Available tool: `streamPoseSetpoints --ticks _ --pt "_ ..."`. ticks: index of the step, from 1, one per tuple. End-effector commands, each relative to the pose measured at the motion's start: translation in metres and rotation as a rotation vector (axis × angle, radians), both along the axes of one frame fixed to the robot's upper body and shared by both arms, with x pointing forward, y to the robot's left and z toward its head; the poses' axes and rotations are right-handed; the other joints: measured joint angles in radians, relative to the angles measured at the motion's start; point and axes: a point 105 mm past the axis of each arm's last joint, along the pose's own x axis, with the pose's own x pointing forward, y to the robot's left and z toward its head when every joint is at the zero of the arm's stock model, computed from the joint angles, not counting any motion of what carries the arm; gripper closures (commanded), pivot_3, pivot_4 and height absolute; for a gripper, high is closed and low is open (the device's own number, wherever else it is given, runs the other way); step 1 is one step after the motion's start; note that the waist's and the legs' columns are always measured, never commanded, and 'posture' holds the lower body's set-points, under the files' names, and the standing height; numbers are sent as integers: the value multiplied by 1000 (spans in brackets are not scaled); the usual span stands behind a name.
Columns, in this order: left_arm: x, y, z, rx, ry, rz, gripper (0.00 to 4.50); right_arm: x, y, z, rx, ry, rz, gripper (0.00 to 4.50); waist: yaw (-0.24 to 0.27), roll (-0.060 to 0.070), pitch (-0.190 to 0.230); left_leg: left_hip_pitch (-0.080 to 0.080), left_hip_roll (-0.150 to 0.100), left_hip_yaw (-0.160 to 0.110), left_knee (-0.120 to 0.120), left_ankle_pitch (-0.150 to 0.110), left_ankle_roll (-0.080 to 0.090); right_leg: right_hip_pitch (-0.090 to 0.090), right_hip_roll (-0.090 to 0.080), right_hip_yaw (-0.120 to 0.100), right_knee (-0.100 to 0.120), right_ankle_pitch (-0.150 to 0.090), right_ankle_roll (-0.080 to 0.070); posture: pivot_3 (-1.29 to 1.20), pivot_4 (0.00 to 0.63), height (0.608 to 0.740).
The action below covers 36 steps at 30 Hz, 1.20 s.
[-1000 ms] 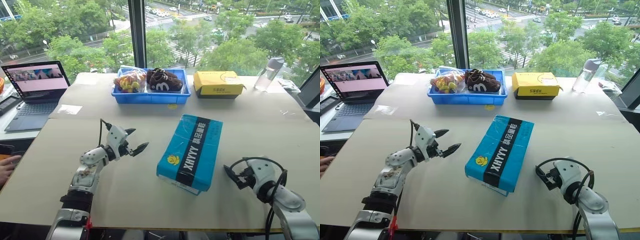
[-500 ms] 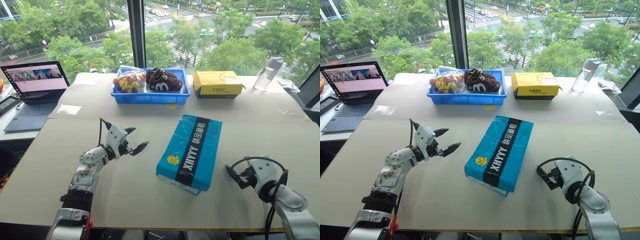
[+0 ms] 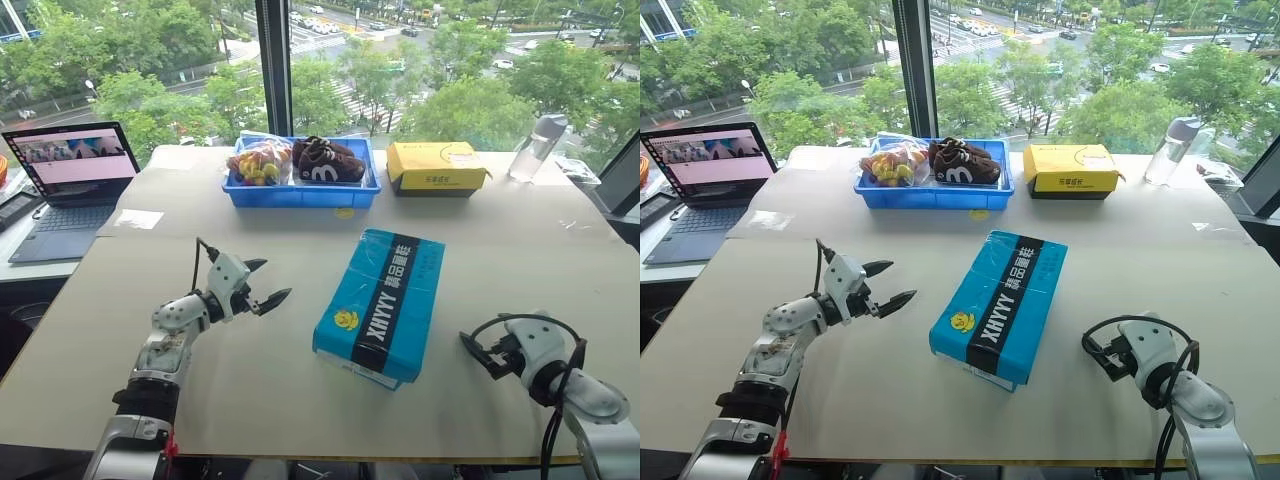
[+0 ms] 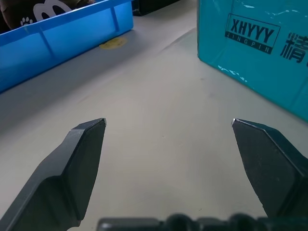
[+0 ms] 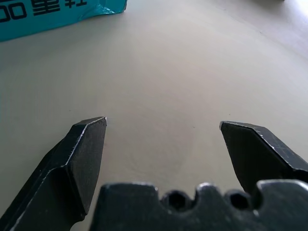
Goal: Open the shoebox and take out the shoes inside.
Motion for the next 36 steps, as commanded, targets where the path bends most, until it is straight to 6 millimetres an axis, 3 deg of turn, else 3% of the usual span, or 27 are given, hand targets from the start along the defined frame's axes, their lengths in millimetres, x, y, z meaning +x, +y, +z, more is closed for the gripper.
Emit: streamPoseSetpoints --ticks 1,5,6,7,8,13,17,18,20,26,32,36 --pt "1 -2 15 -4 -60 -23 0 0 -4 17 -26 -53 -2 18 0 0 0 0 0 0 0 0 0 0 0 0 0 0 0 0 150 740" --pt "0 -3 14 -7 -54 -34 0 -1 -4 17 -25 -52 -4 18 0 0 0 0 0 0 0 0 0 0 0 0 0 0 0 0 150 740" --pt "0 -3 14 -8 -53 -36 522 -1 -4 17 -24 -52 -4 0 0 0 0 0 0 0 0 0 0 0 0 0 0 0 0 0 150 740" --pt "-1 -3 14 -9 -52 -37 709 -1 -4 17 -24 -52 -4 0 0 0 0 0 0 0 0 0 0 0 0 0 0 0 0 0 150 740" --pt "-1 -4 14 -13 -50 -45 1088 -2 -4 17 -23 -52 -4 525 0 0 0 0 0 0 0 0 0 0 0 0 0 0 0 0 150 740" --pt "-4 -6 15 -25 -45 -62 2824 -3 -3 16 -15 -48 -2 1999 0 0 0 0 0 0 0 0 0 0 0 0 0 0 0 0 150 740" --pt "-5 -7 15 -25 -44 -68 4351 -4 -2 17 -13 -48 0 3445 -1 0 0 0 0 0 0 0 0 0 0 0 0 0 0 0 150 740" --pt "-4 -7 15 -24 -44 -68 4500 -4 -2 17 -13 -47 1 3810 0 0 0 0 0 0 0 0 0 0 0 0 0 0 0 0 150 740" --pt "-5 -6 18 -16 -49 -76 4500 -5 -3 19 -13 -50 2 4441 0 0 0 0 0 0 0 0 0 0 0 0 0 0 0 0 150 740" --pt "-6 -2 24 -7 -57 -89 4500 -7 -9 23 -15 -49 2 4475 0 0 0 0 0 0 0 0 0 0 0 0 0 0 0 0 150 740" --pt "-7 -10 27 6 -55 -113 4500 -1 -7 27 -15 -68 -1 4475 -1 0 0 0 0 0 0 0 0 0 0 0 0 0 0 0 150 740" --pt "2 -12 13 124 -78 -84 4500 6 4 24 7 -73 22 4475 0 0 0 0 0 0 0 0 0 0 1 0 0 0 0 0 150 740"
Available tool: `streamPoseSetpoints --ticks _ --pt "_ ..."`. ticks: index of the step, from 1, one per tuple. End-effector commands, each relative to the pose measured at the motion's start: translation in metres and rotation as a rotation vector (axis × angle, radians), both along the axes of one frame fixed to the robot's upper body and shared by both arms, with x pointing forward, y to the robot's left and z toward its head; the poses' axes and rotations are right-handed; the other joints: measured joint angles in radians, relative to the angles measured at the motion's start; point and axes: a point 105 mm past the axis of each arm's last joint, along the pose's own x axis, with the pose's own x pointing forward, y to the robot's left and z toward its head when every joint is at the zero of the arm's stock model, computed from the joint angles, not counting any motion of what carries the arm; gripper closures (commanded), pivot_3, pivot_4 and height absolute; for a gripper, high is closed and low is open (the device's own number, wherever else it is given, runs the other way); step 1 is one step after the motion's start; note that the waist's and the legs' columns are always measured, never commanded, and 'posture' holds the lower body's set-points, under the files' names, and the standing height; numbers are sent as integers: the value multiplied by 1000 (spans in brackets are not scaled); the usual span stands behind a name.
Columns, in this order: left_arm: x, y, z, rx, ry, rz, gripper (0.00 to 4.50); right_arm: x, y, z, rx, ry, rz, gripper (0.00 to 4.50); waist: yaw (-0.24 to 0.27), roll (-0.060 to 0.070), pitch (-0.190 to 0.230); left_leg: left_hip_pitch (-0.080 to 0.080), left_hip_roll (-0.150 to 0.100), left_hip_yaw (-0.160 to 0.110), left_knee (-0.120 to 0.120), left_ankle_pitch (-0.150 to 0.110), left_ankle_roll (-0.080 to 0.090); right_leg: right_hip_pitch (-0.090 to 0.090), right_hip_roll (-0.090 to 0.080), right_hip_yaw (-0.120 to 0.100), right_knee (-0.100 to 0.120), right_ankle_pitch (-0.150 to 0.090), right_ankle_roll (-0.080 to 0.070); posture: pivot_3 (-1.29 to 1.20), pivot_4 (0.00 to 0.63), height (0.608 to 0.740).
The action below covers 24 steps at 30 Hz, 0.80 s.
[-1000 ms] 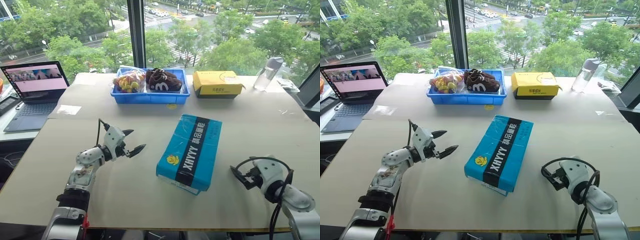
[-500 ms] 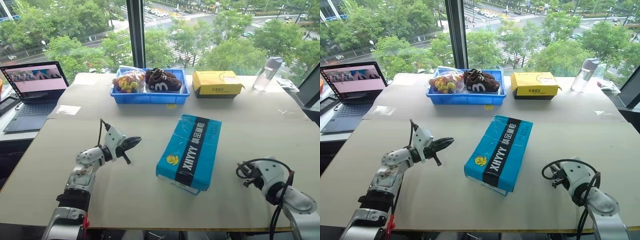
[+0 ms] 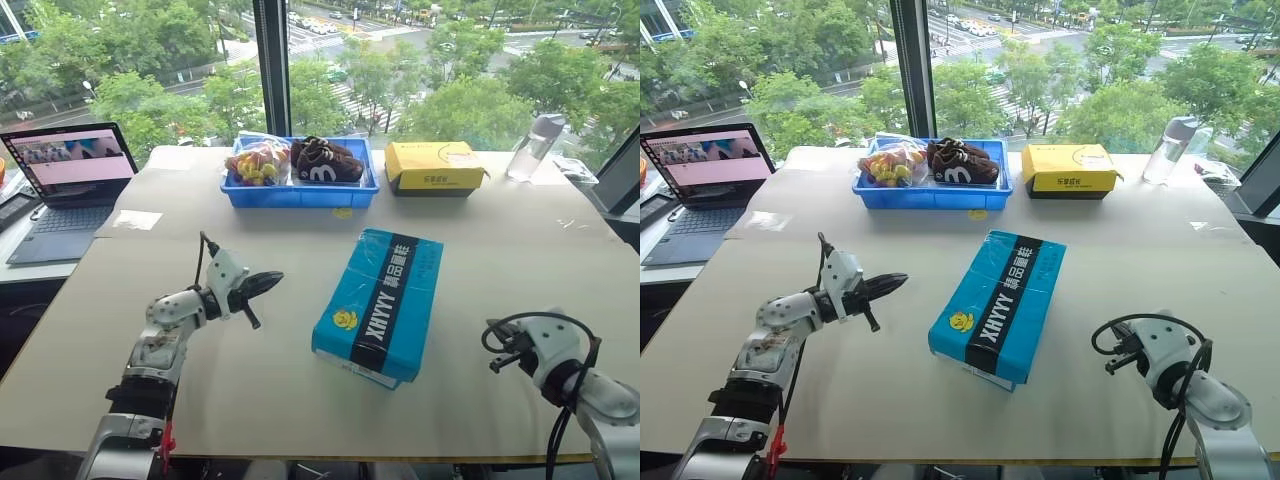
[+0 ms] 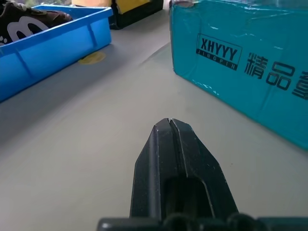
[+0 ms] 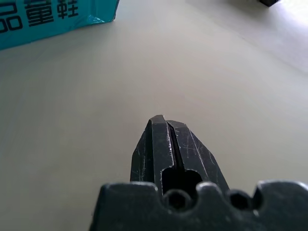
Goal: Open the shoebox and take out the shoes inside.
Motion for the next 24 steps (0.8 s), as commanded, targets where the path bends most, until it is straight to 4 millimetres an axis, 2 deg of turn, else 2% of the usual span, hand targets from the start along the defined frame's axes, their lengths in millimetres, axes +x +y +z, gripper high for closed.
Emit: streamPoseSetpoints --ticks 1,5,8,12,15,17,20,24 --pt "8 -6 1 63 -57 -1 4500 8 9 7 3 -40 19 4475 0 0 0 0 0 0 0 0 0 0 0 0 0 0 0 0 150 740" --pt "13 -36 0 87 -89 -83 4500 23 15 1 15 -38 33 4475 0 0 0 0 0 0 0 0 0 1 1 0 0 0 0 0 150 740" --pt "14 -74 -8 160 -125 -200 4500 44 21 -7 -5 -26 58 4475 3 0 0 0 -2 0 1 0 0 1 0 -1 0 0 0 0 150 740" --pt "8 -110 -17 210 -164 -329 4500 72 43 -4 -11 -47 142 4475 -6 -1 0 0 -3 1 1 0 0 1 1 0 0 0 0 0 150 740" --pt "1 -125 -17 190 -172 -390 4500 84 59 -7 -23 -43 203 4475 -11 0 0 0 -1 1 1 0 0 0 3 0 0 0 0 0 150 740" --pt "-7 -131 -19 179 -166 -434 4500 87 69 -7 -14 -46 242 4475 -12 0 0 -1 -1 1 1 0 0 0 3 0 0 0 0 0 150 740" --pt "-18 -136 -17 122 -137 -471 4500 81 80 -10 -10 -23 304 4475 -12 0 0 -1 -1 1 1 0 1 0 1 0 0 0 1 0 150 740" --pt "-33 -143 -10 28 -72 -497 4500 66 80 -11 2 -2 335 4475 -10 0 0 -1 0 1 1 -1 1 0 2 0 0 0 1 0 150 740"
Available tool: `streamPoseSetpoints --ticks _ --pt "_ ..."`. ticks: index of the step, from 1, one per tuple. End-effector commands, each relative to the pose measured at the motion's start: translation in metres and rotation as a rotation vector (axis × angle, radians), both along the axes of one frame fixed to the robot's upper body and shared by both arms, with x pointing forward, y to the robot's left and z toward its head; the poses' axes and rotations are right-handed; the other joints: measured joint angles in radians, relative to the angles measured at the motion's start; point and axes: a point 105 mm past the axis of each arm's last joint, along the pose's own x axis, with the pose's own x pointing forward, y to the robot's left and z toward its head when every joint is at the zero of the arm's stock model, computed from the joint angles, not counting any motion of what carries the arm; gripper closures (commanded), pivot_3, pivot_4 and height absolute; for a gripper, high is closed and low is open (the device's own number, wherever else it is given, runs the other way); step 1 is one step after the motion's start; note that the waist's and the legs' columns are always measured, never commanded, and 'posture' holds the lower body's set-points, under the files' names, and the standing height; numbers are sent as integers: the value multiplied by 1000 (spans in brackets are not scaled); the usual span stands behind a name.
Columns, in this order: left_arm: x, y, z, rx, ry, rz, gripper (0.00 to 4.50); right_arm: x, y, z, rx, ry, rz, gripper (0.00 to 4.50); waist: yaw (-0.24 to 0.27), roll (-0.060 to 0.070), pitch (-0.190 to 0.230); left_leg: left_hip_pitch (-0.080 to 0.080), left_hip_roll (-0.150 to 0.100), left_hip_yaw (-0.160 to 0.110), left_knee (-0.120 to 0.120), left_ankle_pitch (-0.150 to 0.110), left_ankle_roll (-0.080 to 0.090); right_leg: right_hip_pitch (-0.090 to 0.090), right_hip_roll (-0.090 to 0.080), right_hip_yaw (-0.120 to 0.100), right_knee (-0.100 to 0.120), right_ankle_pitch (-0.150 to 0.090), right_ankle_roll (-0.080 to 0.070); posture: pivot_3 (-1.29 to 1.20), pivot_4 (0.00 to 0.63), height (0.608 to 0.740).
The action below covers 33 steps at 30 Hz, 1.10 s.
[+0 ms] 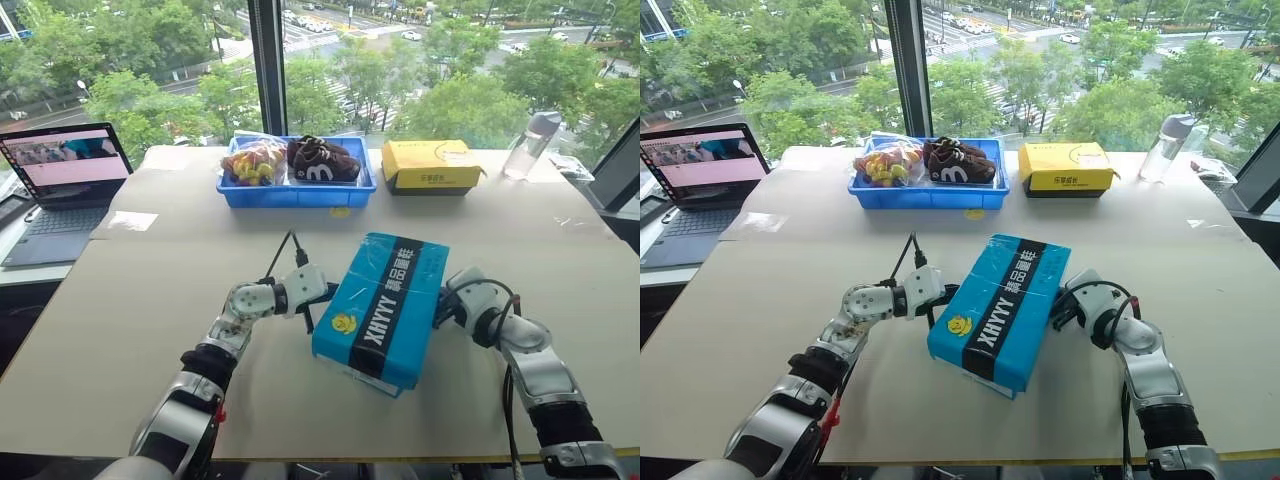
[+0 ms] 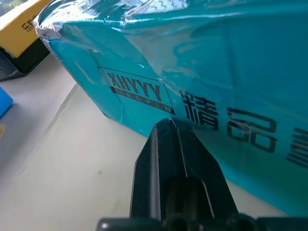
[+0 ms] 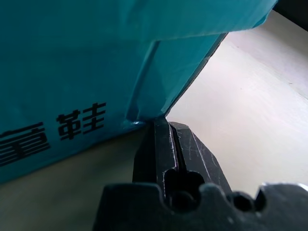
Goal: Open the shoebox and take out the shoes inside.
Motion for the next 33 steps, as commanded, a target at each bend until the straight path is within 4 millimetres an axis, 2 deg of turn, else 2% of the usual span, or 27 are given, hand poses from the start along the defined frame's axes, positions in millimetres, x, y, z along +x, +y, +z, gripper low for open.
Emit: streamPoseSetpoints --ticks 1,6,9,16,21,26,30,33 --pt "-30 -35 16 -83 39 -162 4500 -12 22 8 22 -16 108 4475 3 0 0 0 0 0 0 0 0 0 0 0 0 0 0 0 150 740" --pt "-49 -44 24 -160 182 -167 4500 -18 -16 8 -42 -1 49 4475 11 0 0 0 -1 0 1 0 0 1 -2 0 0 0 0 0 150 740" --pt "-56 -43 24 -162 268 -177 4500 -15 -27 11 -49 -10 26 4475 10 0 0 1 -1 0 1 0 0 1 -1 0 0 0 0 0 150 740" --pt "-63 -28 24 -125 363 -199 4500 -3 -25 12 -53 -29 42 4475 0 0 0 1 0 0 1 0 0 1 0 1 0 0 0 0 150 740" --pt "-43 -3 22 -52 273 -98 4500 0 -30 9 -56 -29 27 4475 -5 0 0 2 0 0 1 0 0 1 0 1 0 0 0 0 150 740" --pt "-13 29 27 -14 165 26 4500 -10 -56 8 -74 -12 -38 4475 -4 0 0 2 0 0 1 0 0 1 -1 1 0 0 0 0 150 740" --pt "-3 56 57 -47 113 57 3490 -37 -97 19 -155 21 -98 4500 15 1 1 0 -1 -1 0 0 0 1 -2 0 -1 0 0 0 150 740" --pt "-12 62 80 -83 129 16 2454 -53 -104 24 -173 63 -86 4500 14 1 1 -1 -1 -1 1 -1 1 0 -3 0 -1 0 0 0 150 740"
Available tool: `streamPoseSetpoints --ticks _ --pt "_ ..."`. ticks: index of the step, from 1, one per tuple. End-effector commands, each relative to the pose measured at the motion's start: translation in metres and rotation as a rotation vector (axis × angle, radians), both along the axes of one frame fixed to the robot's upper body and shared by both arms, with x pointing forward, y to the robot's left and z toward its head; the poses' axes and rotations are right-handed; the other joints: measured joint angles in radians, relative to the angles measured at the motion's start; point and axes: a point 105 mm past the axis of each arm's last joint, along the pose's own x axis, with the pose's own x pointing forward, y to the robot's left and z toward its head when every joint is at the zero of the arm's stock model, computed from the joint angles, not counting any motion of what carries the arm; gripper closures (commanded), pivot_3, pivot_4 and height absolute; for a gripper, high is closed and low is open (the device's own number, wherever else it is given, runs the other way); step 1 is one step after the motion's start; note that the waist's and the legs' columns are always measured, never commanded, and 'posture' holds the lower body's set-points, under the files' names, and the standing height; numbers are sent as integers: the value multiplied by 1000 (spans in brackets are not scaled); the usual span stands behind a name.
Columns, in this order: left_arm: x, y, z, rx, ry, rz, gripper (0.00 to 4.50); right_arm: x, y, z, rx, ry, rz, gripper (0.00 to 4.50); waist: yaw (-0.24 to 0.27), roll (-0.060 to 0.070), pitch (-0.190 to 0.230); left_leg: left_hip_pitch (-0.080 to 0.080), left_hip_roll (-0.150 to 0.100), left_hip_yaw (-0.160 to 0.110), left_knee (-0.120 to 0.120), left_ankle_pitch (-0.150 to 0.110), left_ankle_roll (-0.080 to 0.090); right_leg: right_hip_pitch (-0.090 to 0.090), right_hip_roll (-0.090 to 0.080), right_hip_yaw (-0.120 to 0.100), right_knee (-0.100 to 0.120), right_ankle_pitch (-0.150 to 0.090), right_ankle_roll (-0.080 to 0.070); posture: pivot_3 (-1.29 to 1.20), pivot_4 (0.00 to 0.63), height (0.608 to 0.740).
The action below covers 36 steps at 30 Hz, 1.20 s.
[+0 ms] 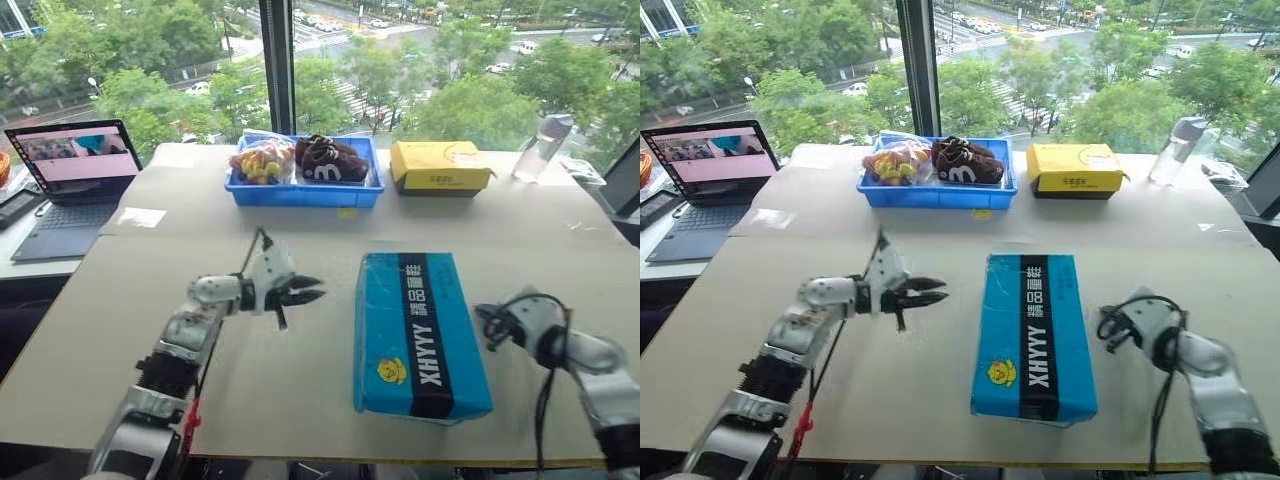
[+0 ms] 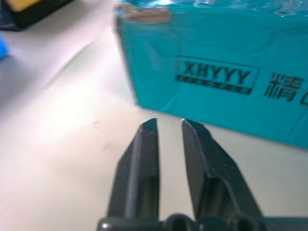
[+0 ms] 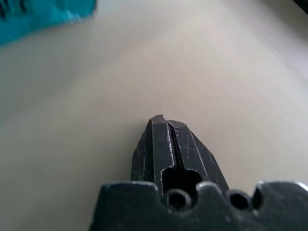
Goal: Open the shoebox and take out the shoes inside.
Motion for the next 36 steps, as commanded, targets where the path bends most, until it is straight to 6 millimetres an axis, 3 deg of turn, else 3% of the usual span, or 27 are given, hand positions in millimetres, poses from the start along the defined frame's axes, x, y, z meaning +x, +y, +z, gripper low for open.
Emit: streamPoseSetpoints --ticks 1,4,7,10,15,19,22,27,36 --pt "-15 -4 53 -120 -26 -106 2098 -21 0 19 42 41 32 4500 -1 0 0 -1 0 0 0 0 0 0 -1 0 0 0 0 0 150 740" --pt "-23 3 87 -174 -22 -136 1051 -40 20 22 126 126 122 4500 -4 0 1 -1 2 0 1 0 0 0 -1 0 0 0 0 0 150 740" --pt "-32 10 101 -131 -13 -164 54 -52 41 33 192 165 223 4500 -18 2 1 3 2 0 0 0 0 3 1 1 1 0 0 0 150 740" --pt "-38 16 115 -110 -13 -179 21 -53 55 38 255 180 271 4500 -26 2 2 6 2 0 0 0 0 5 2 2 1 -1 1 0 150 740" --pt "-40 22 138 -116 -63 -161 21 -48 56 9 162 292 261 4500 -24 0 4 5 1 0 1 0 0 4 4 1 1 -1 1 0 150 740" --pt "-39 28 148 -108 -123 -122 21 -35 78 3 169 296 339 4500 -24 -1 4 4 1 1 1 0 0 3 3 1 1 -1 2 0 150 740" --pt "-39 34 149 -109 -127 -90 21 -29 94 22 211 258 414 4500 -27 0 4 4 1 1 0 0 0 2 4 1 1 -1 2 0 150 740" --pt "-40 49 145 -106 -128 -26 21 -27 101 68 274 219 476 4500 -25 1 5 3 1 1 0 0 0 2 3 1 1 -1 2 0 150 740" --pt "-46 55 151 -179 -131 22 21 -24 137 144 381 124 660 4500 -23 0 6 1 1 0 0 0 0 -1 2 1 2 -1 1 0 150 740"
